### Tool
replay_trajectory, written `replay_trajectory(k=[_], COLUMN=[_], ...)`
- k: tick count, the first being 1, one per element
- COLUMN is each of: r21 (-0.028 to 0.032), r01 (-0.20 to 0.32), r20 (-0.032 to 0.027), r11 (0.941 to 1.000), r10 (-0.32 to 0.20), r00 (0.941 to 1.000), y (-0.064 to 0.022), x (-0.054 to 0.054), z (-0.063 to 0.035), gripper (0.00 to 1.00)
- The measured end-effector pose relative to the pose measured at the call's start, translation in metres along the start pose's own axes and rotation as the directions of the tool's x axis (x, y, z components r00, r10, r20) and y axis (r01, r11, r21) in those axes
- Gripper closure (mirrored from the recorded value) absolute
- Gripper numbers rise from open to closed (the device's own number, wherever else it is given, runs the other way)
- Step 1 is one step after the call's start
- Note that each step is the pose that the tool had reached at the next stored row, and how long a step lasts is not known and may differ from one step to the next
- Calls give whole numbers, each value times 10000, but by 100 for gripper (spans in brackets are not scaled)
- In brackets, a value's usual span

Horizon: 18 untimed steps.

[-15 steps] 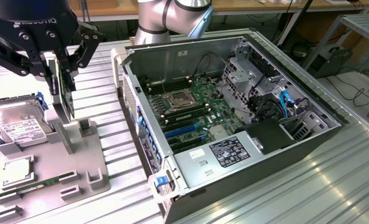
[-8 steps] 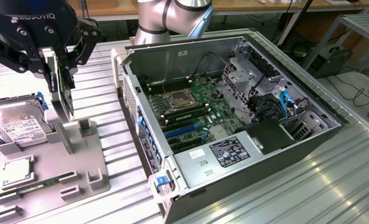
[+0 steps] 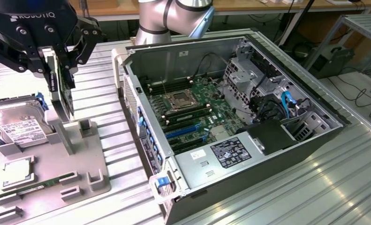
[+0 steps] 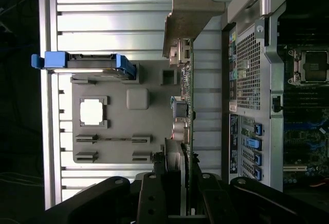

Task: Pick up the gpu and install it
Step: 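Pick up the gpu and move the gpu toward the slot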

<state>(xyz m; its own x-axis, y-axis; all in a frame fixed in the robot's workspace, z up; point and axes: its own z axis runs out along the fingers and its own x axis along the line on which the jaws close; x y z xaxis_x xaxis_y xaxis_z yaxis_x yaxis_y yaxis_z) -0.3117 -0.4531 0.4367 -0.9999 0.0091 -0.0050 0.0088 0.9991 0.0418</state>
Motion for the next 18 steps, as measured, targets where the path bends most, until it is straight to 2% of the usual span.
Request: replay_trajectory(k=[5,18], r21=[0,0], r01=[1,0], r20=[0,0], r11=[10000,10000], r10=[-1,0], r00=[10000,10000], y=[0,1], x=[-16,-153], z=[0,1], gripper=[72,72])
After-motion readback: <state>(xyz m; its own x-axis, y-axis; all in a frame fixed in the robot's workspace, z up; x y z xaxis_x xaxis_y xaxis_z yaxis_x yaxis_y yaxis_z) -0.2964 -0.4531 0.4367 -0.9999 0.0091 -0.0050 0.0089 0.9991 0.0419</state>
